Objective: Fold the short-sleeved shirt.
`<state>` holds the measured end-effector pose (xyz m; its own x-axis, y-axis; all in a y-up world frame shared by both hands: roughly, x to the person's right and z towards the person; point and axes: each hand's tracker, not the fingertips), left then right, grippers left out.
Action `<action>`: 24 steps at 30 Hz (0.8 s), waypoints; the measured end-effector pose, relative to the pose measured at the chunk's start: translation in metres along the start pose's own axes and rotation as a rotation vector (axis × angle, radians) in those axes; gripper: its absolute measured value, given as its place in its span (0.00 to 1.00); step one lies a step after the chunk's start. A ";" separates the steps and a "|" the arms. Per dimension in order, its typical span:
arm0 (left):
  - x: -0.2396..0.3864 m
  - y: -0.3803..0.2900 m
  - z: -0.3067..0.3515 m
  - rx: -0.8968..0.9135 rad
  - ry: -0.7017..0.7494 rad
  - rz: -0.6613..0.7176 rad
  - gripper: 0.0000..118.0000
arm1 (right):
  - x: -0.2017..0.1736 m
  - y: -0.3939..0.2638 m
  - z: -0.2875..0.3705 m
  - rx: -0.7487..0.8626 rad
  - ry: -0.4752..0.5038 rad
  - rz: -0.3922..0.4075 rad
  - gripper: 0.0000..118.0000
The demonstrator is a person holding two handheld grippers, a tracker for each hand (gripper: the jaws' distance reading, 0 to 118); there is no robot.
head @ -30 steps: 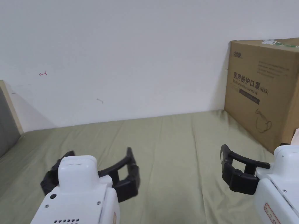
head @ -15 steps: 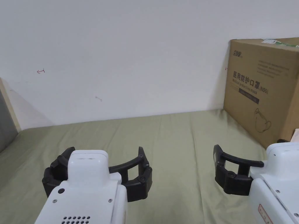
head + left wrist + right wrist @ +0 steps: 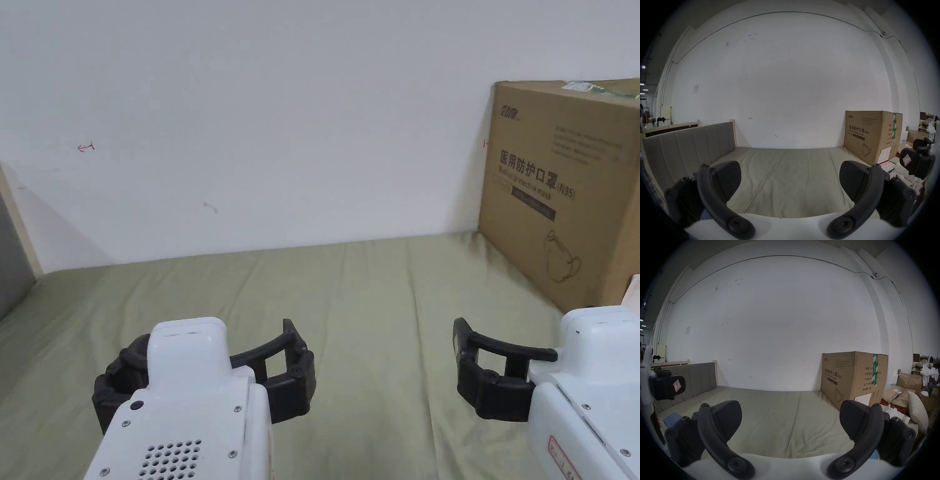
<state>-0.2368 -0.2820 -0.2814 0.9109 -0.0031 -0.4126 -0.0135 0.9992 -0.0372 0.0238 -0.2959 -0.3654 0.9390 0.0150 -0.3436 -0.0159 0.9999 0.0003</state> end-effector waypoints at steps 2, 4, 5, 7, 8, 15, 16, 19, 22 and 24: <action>-0.004 -0.001 0.000 0.008 -0.023 0.028 1.00 | 0.000 0.000 -0.001 -0.008 0.001 -0.004 1.00; -0.007 0.000 0.001 0.008 -0.054 0.066 1.00 | 0.001 -0.001 -0.002 -0.015 0.003 -0.008 1.00; -0.009 0.001 0.001 0.006 -0.058 0.076 1.00 | 0.002 -0.002 -0.003 -0.019 0.005 -0.011 1.00; -0.008 0.002 -0.005 -0.013 -0.025 0.075 1.00 | 0.003 -0.003 -0.004 -0.028 0.004 -0.019 1.00; -0.007 0.002 -0.005 -0.019 -0.003 0.061 1.00 | 0.004 -0.004 -0.004 -0.034 0.000 -0.022 1.00; -0.012 -0.002 -0.003 -0.032 -0.045 0.110 1.00 | 0.007 -0.006 -0.004 -0.056 -0.008 -0.027 1.00; -0.012 -0.002 -0.002 -0.035 -0.044 0.111 1.00 | 0.007 -0.006 -0.004 -0.057 -0.009 -0.025 1.00; -0.012 -0.003 -0.004 -0.048 -0.031 0.094 1.00 | 0.006 -0.006 -0.004 -0.059 -0.007 -0.020 1.00; -0.008 -0.003 -0.004 -0.049 0.004 0.060 1.00 | 0.005 -0.006 -0.004 -0.058 -0.007 -0.020 1.00; -0.005 -0.006 -0.005 -0.046 0.025 0.036 1.00 | 0.004 -0.006 -0.004 -0.059 -0.004 -0.022 1.00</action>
<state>-0.2433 -0.2876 -0.2832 0.8990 0.0312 -0.4368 -0.0656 0.9958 -0.0639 0.0261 -0.3020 -0.3707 0.9408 -0.0073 -0.3389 -0.0148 0.9979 -0.0626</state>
